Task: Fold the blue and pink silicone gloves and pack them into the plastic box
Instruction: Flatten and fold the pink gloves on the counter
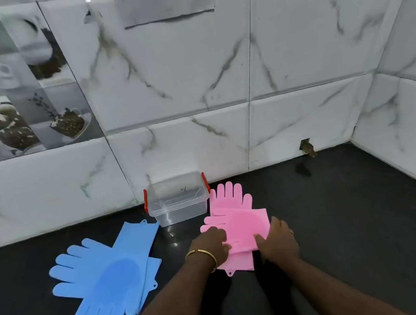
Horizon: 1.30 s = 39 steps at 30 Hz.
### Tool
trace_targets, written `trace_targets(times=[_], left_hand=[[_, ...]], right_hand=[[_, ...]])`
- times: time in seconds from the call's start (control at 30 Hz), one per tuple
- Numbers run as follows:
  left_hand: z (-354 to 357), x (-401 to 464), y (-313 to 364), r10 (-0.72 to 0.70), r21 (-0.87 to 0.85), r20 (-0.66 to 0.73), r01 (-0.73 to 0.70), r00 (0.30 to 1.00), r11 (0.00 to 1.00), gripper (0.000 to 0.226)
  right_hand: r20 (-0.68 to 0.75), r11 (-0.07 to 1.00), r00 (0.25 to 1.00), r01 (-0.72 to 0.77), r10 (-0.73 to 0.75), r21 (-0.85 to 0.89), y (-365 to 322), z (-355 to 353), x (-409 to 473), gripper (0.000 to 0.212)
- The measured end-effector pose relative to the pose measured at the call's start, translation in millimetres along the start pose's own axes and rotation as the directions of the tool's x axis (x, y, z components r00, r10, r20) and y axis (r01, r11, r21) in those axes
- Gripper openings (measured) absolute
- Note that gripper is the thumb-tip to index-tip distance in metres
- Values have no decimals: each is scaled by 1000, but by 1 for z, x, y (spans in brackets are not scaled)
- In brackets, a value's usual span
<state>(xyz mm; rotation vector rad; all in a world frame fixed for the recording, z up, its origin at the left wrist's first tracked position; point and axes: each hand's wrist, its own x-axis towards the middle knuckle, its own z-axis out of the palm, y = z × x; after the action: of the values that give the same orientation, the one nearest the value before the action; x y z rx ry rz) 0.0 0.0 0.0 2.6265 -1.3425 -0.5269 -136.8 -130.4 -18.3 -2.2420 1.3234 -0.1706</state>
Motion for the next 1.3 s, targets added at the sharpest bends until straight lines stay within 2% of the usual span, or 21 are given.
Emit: trace_targets(times=[0.07, 0.13, 0.2, 0.3, 0.4, 0.6, 0.73, 0.77, 0.83, 0.9, 0.93, 1.0, 1.1, 1.17, 1.2, 1.3], left_hand=[[8, 4, 7, -14, -23, 27, 15, 1000, 1000, 34], [16, 5, 12, -26, -21, 23, 27, 999, 999, 34], [24, 7, 16, -35, -27, 22, 35, 999, 999, 36], [29, 10, 18, -74, -50, -2, 74, 997, 996, 35], [29, 9, 21, -95, -77, -9, 94, 995, 993, 34], [11, 12, 25, -156, -106, 41, 160, 987, 981, 30], [-28, 18, 25, -157, -126, -82, 146, 984, 981, 24], [-38, 20, 25, -156, -163, -136, 134, 978, 978, 30], [-58, 22, 24, -127, -196, -234, 81, 964, 977, 60], [-77, 22, 26, -75, -194, -275, 21, 958, 981, 80], [-85, 22, 28, -52, -197, -274, -3, 960, 980, 79], [-98, 20, 32, -1, -184, -265, -50, 964, 982, 58], [-109, 13, 40, 39, -228, -250, -97, 968, 969, 38], [-113, 8, 46, -16, -364, -280, -91, 960, 927, 35], [-115, 6, 49, -85, -489, -283, -68, 955, 870, 33], [-124, 2, 59, -282, -851, -145, 26, 949, 524, 24]], right_hand=[[50, 978, 991, -130, 124, 162, 7, -2, 15, 73], [127, 939, 974, -215, 187, 268, 10, -4, 29, 68], [199, 902, 964, -240, 177, 359, 12, -1, 40, 56], [277, 785, 952, -269, 130, 558, 13, -1, 54, 35], [320, 727, 946, -258, 55, 636, 10, -3, 63, 18], [202, 767, 975, -58, -95, 639, 1, -8, 66, 21], [127, 783, 971, 81, -200, 617, -17, -22, 62, 15], [115, 785, 965, 119, -235, 607, -23, -26, 61, 14], [90, 788, 939, 224, -332, 573, -34, -36, 58, 16], [73, 790, 885, 370, -460, 489, -47, -51, 57, 16], [73, 781, 848, 446, -525, 436, -53, -59, 57, 17], [75, 743, 772, 573, -631, 347, -67, -77, 57, 19], [55, 701, 712, 671, -700, 242, -85, -102, 53, 23], [-8, 710, 720, 686, -694, 162, -95, -112, 47, 24], [-82, 730, 744, 667, -663, 149, -98, -114, 43, 26], [-394, 820, 818, 527, -419, 222, -103, -103, 13, 29]])
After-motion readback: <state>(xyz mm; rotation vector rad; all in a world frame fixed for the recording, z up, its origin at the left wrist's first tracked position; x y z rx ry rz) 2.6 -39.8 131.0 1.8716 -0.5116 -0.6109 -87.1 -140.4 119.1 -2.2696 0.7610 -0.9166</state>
